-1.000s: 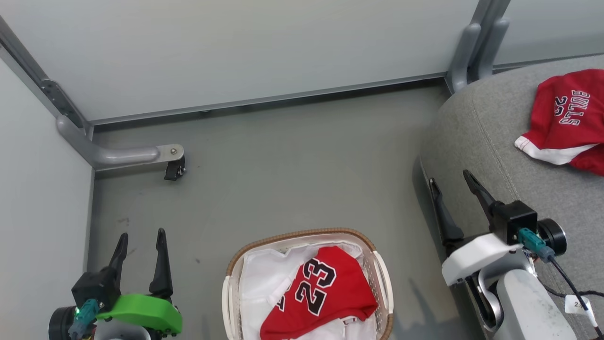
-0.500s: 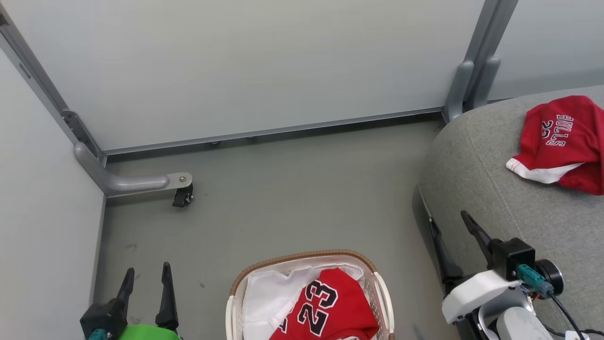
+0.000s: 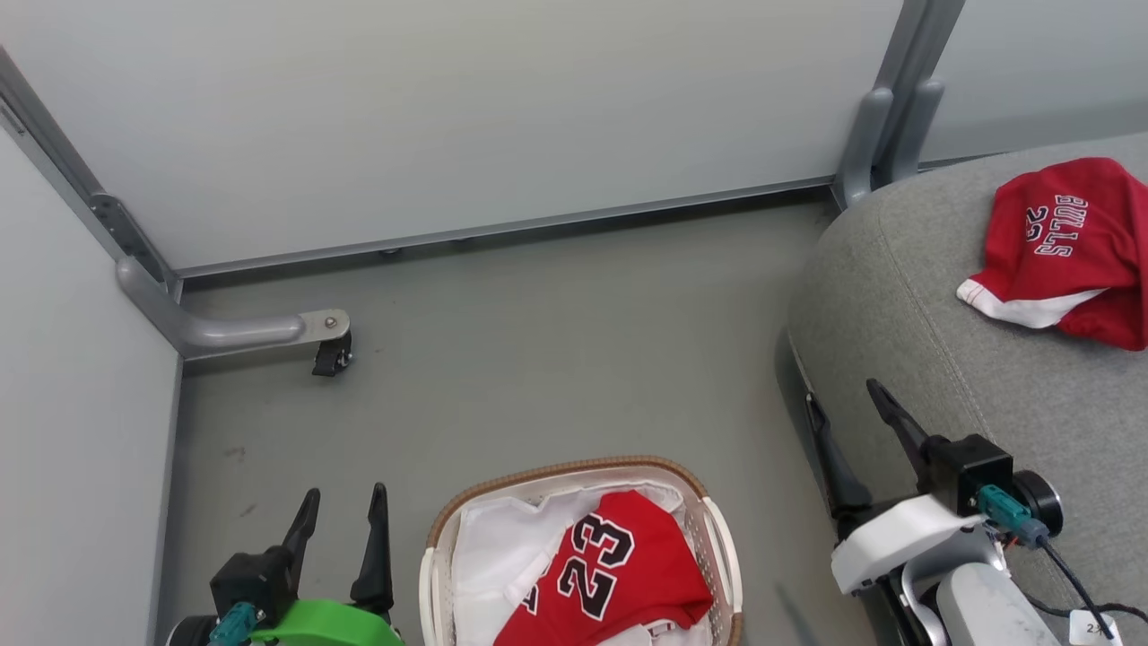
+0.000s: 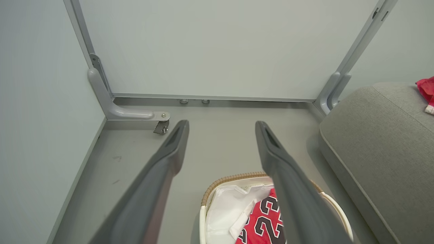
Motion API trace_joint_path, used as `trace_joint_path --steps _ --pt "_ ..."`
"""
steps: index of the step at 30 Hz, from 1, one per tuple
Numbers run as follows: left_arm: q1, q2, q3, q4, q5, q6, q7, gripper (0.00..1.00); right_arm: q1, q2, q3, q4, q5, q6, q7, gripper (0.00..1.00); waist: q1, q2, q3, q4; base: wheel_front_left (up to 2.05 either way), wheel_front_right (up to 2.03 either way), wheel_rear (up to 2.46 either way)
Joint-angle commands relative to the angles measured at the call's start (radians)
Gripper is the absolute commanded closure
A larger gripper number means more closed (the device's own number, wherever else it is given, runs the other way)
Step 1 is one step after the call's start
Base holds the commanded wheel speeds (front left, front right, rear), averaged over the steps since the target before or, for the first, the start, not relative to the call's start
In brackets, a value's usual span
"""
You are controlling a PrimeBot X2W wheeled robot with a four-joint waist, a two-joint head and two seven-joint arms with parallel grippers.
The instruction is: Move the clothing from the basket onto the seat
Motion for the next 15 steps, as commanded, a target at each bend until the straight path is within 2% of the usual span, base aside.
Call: trace_joint_path --steps 1,10,15 --pt "-0.03 0.01 -0.011 0.003 -0.016 -0.003 -0.001 0.0 -0.02 -0.002 -0.006 -0.013 -0.004 -0.001 -0.005 0.0 0.0001 0.0 0.053 -0.023 0.0 0.0 0.0" --pt "-0.163 0.053 -0.141 0.038 -0.058 -0.003 -0.001 0.0 -0.12 0.005 0.019 -0.07 -0.01 -0.001 -0.005 0.0 0.0001 0.0 0.228 -0.087 0.0 0.0 0.0" --pt "-0.245 0.078 -0.206 0.062 -0.069 -0.003 -0.001 0.0 -0.179 0.005 0.044 -0.097 0.03 -0.001 -0.005 0.0 0.0001 0.0 0.323 -0.118 0.0 0.0 0.0"
